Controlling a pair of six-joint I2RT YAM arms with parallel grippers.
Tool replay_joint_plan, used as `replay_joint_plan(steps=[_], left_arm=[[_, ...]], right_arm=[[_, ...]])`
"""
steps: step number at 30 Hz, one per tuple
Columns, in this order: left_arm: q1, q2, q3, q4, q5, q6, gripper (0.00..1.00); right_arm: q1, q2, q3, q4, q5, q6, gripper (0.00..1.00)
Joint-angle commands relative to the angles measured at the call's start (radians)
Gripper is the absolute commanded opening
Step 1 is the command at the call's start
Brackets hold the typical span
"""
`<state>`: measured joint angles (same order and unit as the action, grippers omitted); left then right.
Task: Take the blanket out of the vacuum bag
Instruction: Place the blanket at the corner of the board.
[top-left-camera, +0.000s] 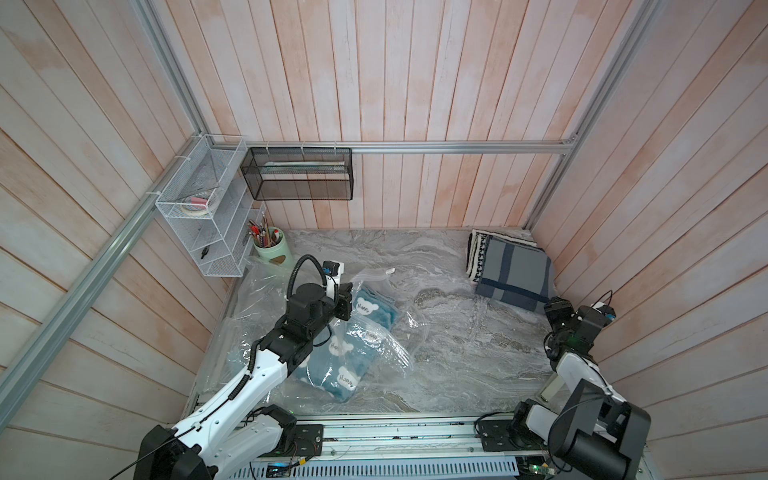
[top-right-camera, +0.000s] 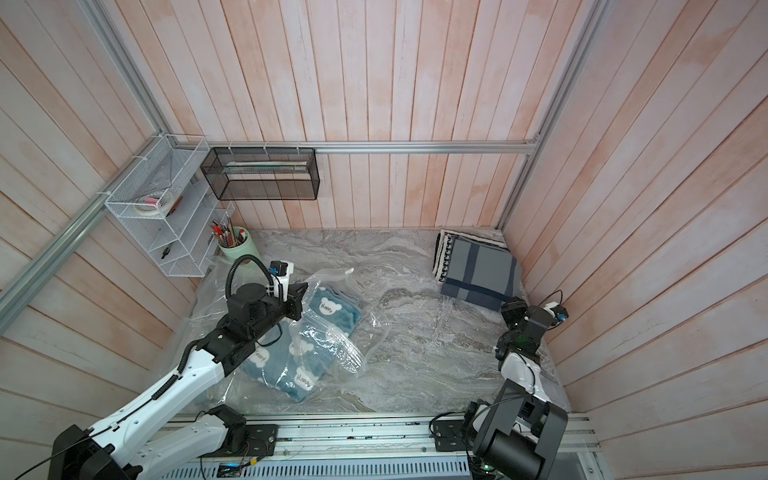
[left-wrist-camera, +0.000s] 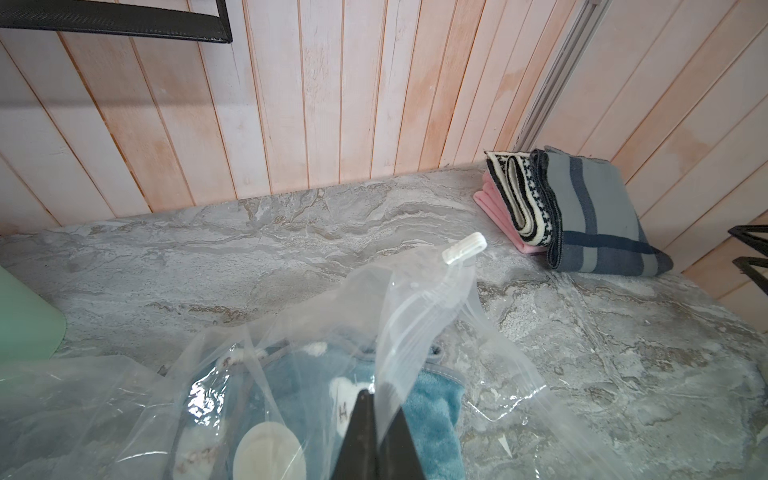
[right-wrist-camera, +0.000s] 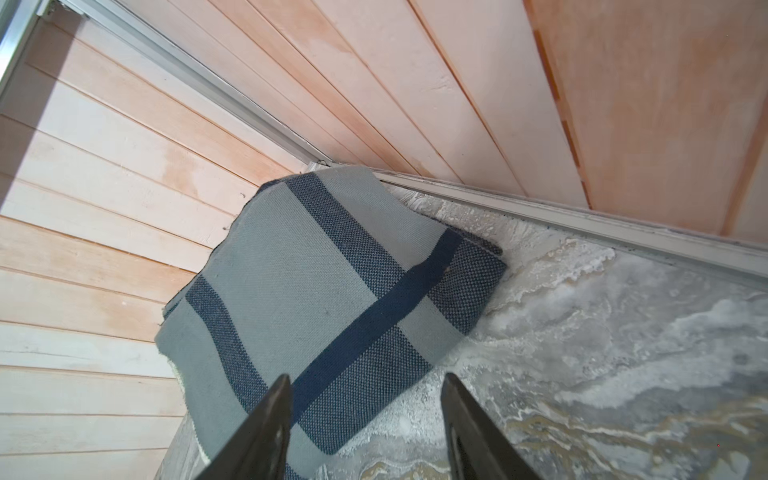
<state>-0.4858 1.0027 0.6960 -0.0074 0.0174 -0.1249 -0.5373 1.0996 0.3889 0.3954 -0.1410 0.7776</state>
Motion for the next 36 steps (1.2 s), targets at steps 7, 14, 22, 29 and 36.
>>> replay_joint_plan(steps=[7, 14, 22, 29, 36], left_arm=[[0.005, -0.014, 0.000, 0.040, 0.020, -0.017, 0.00], [0.006, -0.002, 0.022, 0.024, 0.047, -0.029, 0.00], [0.005, -0.011, 0.024, -0.004, 0.030, -0.006, 0.00], [0.004, 0.002, 0.032, -0.002, 0.024, 0.005, 0.00], [0.004, -0.003, 0.025, 0.003, 0.010, 0.017, 0.00]], right_arm=[[0.219, 0.055, 0.302, -0.294, 0.112, -0.354, 0.60], [0.403, 0.372, 0.597, -0.413, 0.169, -0.429, 0.61], [0.524, 0.610, 0.809, -0.460, 0.240, -0.454, 0.61], [0.581, 0.761, 0.946, -0.509, 0.316, -0.475, 0.62], [0.589, 0.799, 0.959, -0.517, 0.383, -0.477, 0.62]])
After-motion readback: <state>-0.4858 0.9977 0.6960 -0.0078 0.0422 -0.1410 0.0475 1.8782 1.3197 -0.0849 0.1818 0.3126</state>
